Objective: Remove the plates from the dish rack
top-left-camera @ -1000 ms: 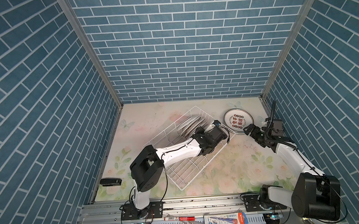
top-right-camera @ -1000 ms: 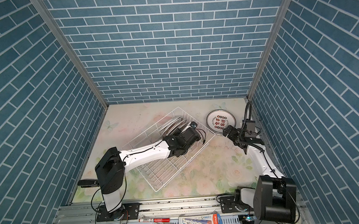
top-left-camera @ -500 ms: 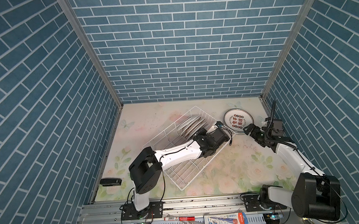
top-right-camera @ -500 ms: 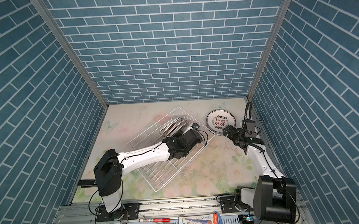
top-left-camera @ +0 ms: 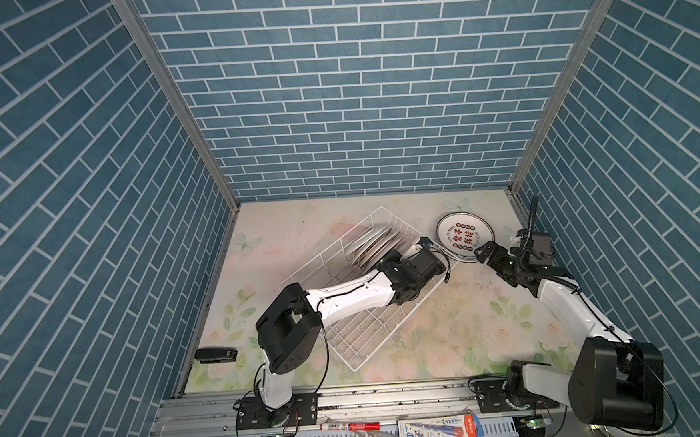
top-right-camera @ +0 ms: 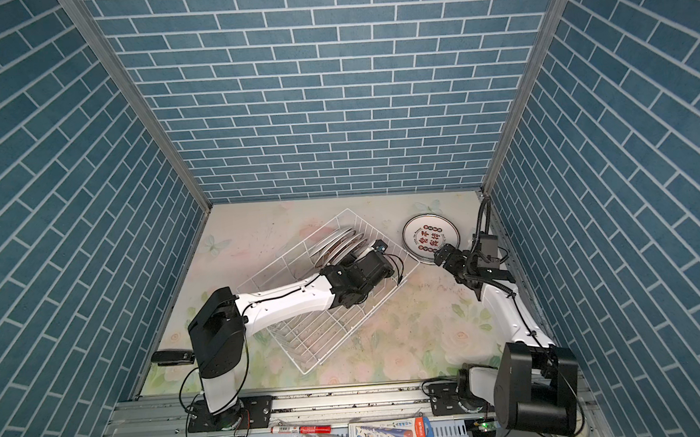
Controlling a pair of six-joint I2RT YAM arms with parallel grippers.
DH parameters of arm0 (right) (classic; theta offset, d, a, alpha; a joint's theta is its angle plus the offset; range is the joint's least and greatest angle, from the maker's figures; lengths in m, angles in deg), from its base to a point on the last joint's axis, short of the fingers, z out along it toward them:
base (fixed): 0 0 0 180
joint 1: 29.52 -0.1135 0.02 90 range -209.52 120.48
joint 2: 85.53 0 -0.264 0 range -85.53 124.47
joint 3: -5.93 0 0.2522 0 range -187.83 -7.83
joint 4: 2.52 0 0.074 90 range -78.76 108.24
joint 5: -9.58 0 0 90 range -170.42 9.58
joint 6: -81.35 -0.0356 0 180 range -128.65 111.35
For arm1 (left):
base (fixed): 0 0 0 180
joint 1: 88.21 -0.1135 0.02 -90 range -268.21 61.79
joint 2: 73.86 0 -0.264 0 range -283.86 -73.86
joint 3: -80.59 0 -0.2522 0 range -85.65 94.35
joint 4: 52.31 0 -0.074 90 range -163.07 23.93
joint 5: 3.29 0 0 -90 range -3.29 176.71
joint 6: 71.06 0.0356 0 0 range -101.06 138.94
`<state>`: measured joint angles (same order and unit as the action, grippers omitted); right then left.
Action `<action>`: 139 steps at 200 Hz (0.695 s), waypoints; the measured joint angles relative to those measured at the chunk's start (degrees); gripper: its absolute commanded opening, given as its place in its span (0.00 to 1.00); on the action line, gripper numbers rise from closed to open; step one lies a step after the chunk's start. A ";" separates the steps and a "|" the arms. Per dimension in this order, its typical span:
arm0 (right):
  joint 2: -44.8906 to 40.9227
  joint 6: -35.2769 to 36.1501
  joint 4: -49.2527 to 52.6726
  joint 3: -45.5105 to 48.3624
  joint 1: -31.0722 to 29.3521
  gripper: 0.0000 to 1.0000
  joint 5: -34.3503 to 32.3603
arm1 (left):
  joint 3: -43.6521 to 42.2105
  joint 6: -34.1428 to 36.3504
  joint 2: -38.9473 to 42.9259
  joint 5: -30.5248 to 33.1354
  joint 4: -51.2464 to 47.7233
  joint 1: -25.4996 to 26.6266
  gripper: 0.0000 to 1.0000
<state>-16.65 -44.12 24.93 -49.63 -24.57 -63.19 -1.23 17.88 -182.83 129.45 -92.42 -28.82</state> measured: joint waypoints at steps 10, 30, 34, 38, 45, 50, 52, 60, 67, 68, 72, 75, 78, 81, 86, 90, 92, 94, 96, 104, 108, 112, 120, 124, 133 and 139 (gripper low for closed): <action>0.00 0.00 0.00 0.00 0.00 0.99 0.00 | 0.52 0.15 -0.50 -0.26 -0.02 -0.42 0.43; 0.00 0.00 0.00 0.00 0.00 0.99 0.02 | 1.81 0.46 -2.14 -0.81 -0.02 -1.11 0.41; 0.00 0.00 0.00 0.00 0.00 0.99 0.02 | 1.99 0.44 -2.45 -0.92 0.00 -1.20 0.40; 0.00 0.00 0.00 0.00 0.00 0.99 0.04 | 2.12 0.55 -2.82 -1.09 0.00 -1.33 0.39; 0.00 0.00 -0.02 0.00 0.00 0.99 0.04 | 2.25 0.70 -3.28 -1.29 -0.07 -1.46 0.38; 0.00 0.00 -0.02 0.00 0.00 0.99 0.09 | 2.34 0.74 -3.61 -1.25 -0.15 -1.55 0.37; 0.00 0.00 -0.02 0.00 0.00 0.99 0.09 | 2.38 0.83 -3.74 -1.20 -0.20 -1.60 0.37; 0.00 0.00 -0.02 0.00 0.00 0.99 0.13 | 2.58 0.85 -4.02 -1.11 -0.35 -1.79 0.36; 0.00 0.00 -0.02 0.00 0.00 0.99 0.15 | 2.67 0.90 -4.09 -1.20 -0.42 -1.97 0.35; 0.00 0.00 -0.02 0.00 0.00 0.99 0.15 | 2.69 0.92 -4.09 -1.22 -0.42 -2.01 0.35; 0.00 0.00 -0.02 0.00 0.00 0.99 0.17 | 2.71 0.96 -4.09 -1.33 -0.42 -2.10 0.34; 0.00 0.00 -0.02 0.00 0.00 0.99 0.17 | 2.71 0.94 -4.09 -1.46 -0.42 -2.19 0.34; 0.00 0.00 -0.02 0.00 0.00 0.99 0.17 | 2.71 0.96 -4.09 -1.51 -0.42 -2.25 0.34; 0.00 0.00 -0.02 0.00 0.00 0.99 0.17 | 2.71 0.92 -4.09 -1.64 -0.42 -2.36 0.33; 0.00 0.00 -0.04 0.02 0.00 0.99 0.20 | 2.71 0.98 -4.09 -1.73 -0.44 -2.47 0.32; 0.00 0.00 -0.04 0.02 0.00 0.99 0.20 | 2.71 1.01 -4.09 -1.84 -0.46 -2.56 0.31; 0.00 0.00 -0.04 0.02 0.00 0.99 0.22 | 2.71 1.03 -4.09 -1.86 -0.48 -2.58 0.31; 0.00 0.00 -0.04 0.04 0.00 0.99 0.22 | 2.71 0.94 -4.09 -1.88 -0.48 -2.62 0.30; 0.00 0.00 -0.04 0.04 0.00 0.99 0.22 | 2.71 0.98 -4.09 -1.90 -0.48 -2.67 0.30; 0.00 0.00 -0.13 0.13 0.00 0.99 0.31 | 2.71 1.05 -4.09 -1.90 -0.59 -2.80 0.29; 0.00 0.00 -0.17 0.15 0.00 0.99 0.37 | 2.71 1.05 -4.09 -1.90 -0.63 -2.84 0.29; 0.00 0.00 -0.26 0.22 0.00 0.99 0.46 | 2.71 1.18 -4.11 -1.90 -0.68 -2.89 0.28; 0.00 0.00 -0.39 0.37 0.00 0.99 0.63 | 2.71 1.22 -4.13 -1.90 -0.76 -2.93 0.27; 0.00 0.00 -0.42 0.42 0.00 0.99 0.70 | 2.71 1.38 -4.15 -1.88 -0.83 -2.93 0.26; 0.00 0.00 -0.44 0.50 0.00 0.99 0.87 | 2.71 1.53 -4.20 -1.68 -0.83 -2.97 0.24; 0.00 0.00 -0.44 0.52 0.00 0.99 1.03 | 2.71 1.73 -4.20 -1.62 -0.83 -2.99 0.23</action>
<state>-16.65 -44.12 24.49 -49.10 -24.57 -62.16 1.48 19.61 -187.02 127.84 -93.25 -31.81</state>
